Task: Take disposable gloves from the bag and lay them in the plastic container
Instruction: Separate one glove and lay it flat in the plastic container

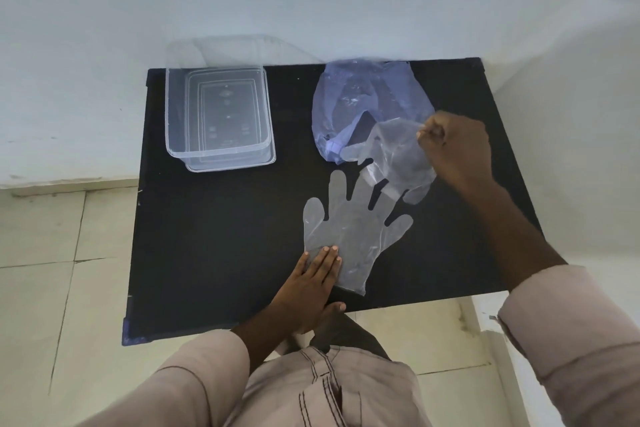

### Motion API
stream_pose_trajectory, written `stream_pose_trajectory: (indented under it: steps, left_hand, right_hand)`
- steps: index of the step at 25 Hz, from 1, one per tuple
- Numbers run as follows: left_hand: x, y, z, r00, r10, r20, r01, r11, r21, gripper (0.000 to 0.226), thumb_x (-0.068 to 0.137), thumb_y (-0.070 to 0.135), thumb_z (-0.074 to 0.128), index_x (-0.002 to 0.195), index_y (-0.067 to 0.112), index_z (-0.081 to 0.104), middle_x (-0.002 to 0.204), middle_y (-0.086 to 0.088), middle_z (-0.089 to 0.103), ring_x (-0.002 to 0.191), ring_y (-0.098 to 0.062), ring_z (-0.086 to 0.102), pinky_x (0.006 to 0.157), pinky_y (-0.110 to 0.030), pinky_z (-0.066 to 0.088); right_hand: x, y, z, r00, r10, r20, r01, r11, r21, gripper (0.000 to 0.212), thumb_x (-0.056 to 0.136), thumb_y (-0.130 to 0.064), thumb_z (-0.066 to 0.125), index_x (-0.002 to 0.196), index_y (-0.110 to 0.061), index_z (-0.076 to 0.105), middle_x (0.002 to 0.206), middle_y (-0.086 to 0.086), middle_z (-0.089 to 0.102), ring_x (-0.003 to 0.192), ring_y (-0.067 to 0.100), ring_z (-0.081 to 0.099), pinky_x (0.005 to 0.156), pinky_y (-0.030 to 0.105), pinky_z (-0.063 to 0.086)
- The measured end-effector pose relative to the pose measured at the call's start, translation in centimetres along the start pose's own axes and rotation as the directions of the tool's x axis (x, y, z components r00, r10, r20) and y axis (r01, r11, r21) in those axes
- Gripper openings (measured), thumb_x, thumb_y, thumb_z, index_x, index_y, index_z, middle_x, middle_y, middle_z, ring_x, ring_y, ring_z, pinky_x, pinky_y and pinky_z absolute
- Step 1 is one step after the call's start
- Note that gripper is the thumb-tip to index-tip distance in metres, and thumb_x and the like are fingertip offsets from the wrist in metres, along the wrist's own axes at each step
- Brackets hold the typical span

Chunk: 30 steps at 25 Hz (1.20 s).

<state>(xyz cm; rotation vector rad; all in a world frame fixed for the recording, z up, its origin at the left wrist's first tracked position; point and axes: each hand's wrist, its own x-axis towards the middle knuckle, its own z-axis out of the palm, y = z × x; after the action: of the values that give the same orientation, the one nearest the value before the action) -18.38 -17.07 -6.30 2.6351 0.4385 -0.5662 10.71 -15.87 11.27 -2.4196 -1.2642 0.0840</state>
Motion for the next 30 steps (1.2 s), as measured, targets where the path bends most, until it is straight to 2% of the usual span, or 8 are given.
stream_pose_trajectory:
  steps: [2,4,8,11,16,18,21,30]
  left_hand:
    - [-0.2,0.2,-3.7,1.000,-0.026,-0.011,0.024,0.991,-0.134,0.073,0.096,0.058,0.026,0.152,0.015,0.008,0.163,-0.009,0.008,0.149,-0.030,0.008,0.120,-0.048,0.010]
    - [-0.4,0.5,-8.9,0.979,-0.095,-0.178,0.027,0.936,-0.350,0.062,0.096,0.047,0.043,0.148,0.020,0.024,0.159,-0.006,0.021,0.143,-0.027,0.028,0.114,-0.046,0.028]
    - [-0.5,0.5,-19.0,0.748,-0.270,-0.607,-0.115,0.848,-0.518,0.064,0.082,0.033,0.072,0.138,0.023,0.042,0.145,-0.005,0.039,0.126,-0.020,0.047,0.101,-0.040,0.047]
    - [-0.8,-0.1,-23.5,0.650,-0.230,-0.724,-0.302,0.796,-0.524,0.075,0.072,0.039,0.079,0.136,0.017,0.047,0.140,-0.008,0.044,0.120,-0.023,0.053,0.097,-0.039,0.050]
    - [-2.1,0.2,-26.5,0.716,-0.179,-0.675,-0.375,0.717,-0.588,0.042,0.075,0.021,0.081,0.114,0.012,0.069,0.117,-0.004,0.068,0.096,-0.015,0.066,0.077,-0.020,0.053]
    - [-2.3,0.2,-26.7,0.761,-0.196,-0.619,-0.366,0.657,-0.659,0.024,0.081,0.014,0.075,0.104,0.008,0.074,0.103,-0.006,0.074,0.087,-0.021,0.071,0.065,-0.029,0.060]
    - [-2.8,-0.5,-26.7,0.769,-0.241,-0.593,-0.361,0.602,-0.713,0.013,0.084,0.016,0.071,0.092,0.007,0.076,0.085,-0.011,0.075,0.080,-0.031,0.072,0.070,-0.043,0.062]
    - [-4.0,-2.2,-28.4,0.798,-0.274,-0.536,-0.390,0.443,-0.807,0.019,0.083,0.015,0.073,0.096,0.001,0.075,0.078,-0.008,0.074,0.076,-0.017,0.073,0.070,-0.033,0.061]
  right_hand:
    - [-0.2,-0.6,-0.8,0.995,-0.065,0.071,0.066,0.998,-0.014,0.018,0.092,-0.020,0.056,0.088,-0.005,0.066,0.081,0.013,0.068,0.071,0.027,0.064,0.070,0.033,0.052]
    - [-0.7,-1.8,-2.0,0.987,-0.111,0.113,0.114,0.993,-0.026,0.019,0.094,-0.021,0.055,0.087,-0.006,0.064,0.082,0.015,0.066,0.073,0.030,0.064,0.071,0.035,0.050]
    - [-2.0,-4.3,-4.1,0.977,-0.167,0.136,0.176,0.983,-0.054,0.020,0.094,-0.023,0.052,0.075,-0.020,0.049,0.071,0.004,0.055,0.067,0.025,0.059,0.064,0.030,0.048]
    - [-3.1,-6.1,-5.7,0.966,-0.218,0.140,0.234,0.966,-0.113,0.020,0.094,-0.025,0.050,0.075,-0.021,0.050,0.069,0.001,0.053,0.065,0.023,0.055,0.052,0.019,0.030]
    - [-4.9,-8.9,-7.5,0.955,-0.271,0.119,0.291,0.933,-0.211,0.019,0.095,-0.030,0.048,0.089,-0.017,0.061,0.079,0.000,0.059,0.072,0.020,0.051,0.050,0.017,0.020]
    - [-5.5,-9.8,-7.8,0.949,-0.289,0.125,0.310,0.924,-0.223,0.019,0.094,-0.028,0.048,0.087,-0.017,0.060,0.075,0.002,0.059,0.071,0.023,0.056,0.049,0.021,0.023]
    - [-6.4,-10.2,-8.5,0.952,-0.285,0.116,0.303,0.935,-0.187,0.015,0.092,-0.025,0.051,0.083,-0.017,0.060,0.075,0.003,0.061,0.072,0.025,0.059,0.053,0.024,0.031]
    - [-5.3,-7.8,-10.2,0.983,-0.159,0.088,0.122,0.937,0.328,0.008,0.086,-0.015,0.068,0.081,-0.013,0.073,0.069,0.001,0.069,0.056,0.002,0.062,0.057,0.008,0.048]
